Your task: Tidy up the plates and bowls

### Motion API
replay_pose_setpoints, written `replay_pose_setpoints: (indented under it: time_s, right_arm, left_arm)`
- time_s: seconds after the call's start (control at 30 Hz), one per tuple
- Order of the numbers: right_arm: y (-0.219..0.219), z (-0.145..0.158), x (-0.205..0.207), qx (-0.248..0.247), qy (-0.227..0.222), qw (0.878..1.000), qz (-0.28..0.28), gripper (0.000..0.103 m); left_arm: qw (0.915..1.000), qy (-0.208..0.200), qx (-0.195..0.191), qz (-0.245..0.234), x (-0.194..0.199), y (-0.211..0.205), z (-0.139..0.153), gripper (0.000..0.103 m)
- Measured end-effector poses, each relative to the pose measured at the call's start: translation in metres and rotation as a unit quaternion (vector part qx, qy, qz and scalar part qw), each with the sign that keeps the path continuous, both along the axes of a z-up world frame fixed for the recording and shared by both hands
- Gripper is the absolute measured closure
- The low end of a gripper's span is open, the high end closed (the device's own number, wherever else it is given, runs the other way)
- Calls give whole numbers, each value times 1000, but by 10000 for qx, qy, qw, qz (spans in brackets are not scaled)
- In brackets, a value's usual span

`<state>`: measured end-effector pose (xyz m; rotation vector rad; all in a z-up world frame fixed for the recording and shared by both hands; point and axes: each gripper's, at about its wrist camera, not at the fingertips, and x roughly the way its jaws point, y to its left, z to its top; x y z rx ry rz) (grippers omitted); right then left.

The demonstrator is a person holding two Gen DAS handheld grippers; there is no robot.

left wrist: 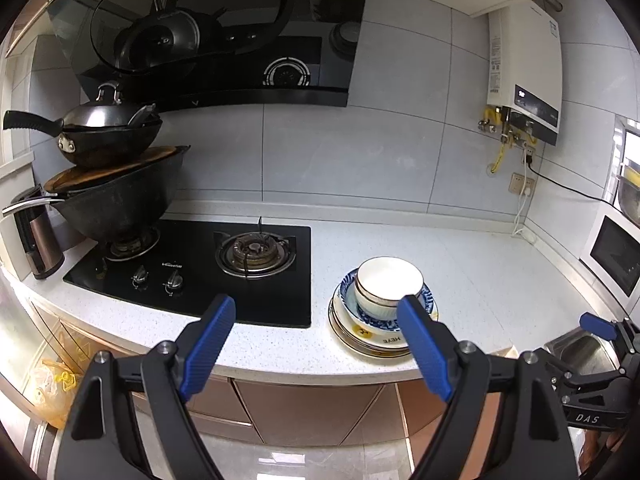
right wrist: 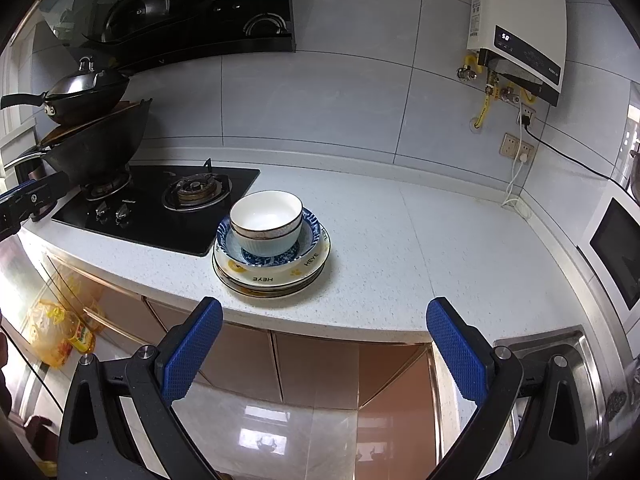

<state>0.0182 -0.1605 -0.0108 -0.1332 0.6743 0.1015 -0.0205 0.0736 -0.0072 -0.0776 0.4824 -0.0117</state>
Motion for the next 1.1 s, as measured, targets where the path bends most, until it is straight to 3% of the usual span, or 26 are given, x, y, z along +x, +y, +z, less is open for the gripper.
replay_pose_setpoints:
  time_s: [0.33, 0.63, 1.1]
  right_arm:
    - [-10, 2, -5, 140, -22, 9998, -144, 2]
    - [-34, 13, -23, 57, 36, 9986, -525, 2]
    - [-42, 26, -36, 268, 2, 9976, -633, 2]
  left_arm:
    - [9997, 215, 104, 17, -1, -1, -7, 20]
    - [9983, 529, 247, 64, -14, 30, -21, 20]
    - [9977, 552, 347, 189, -26, 47, -19, 20]
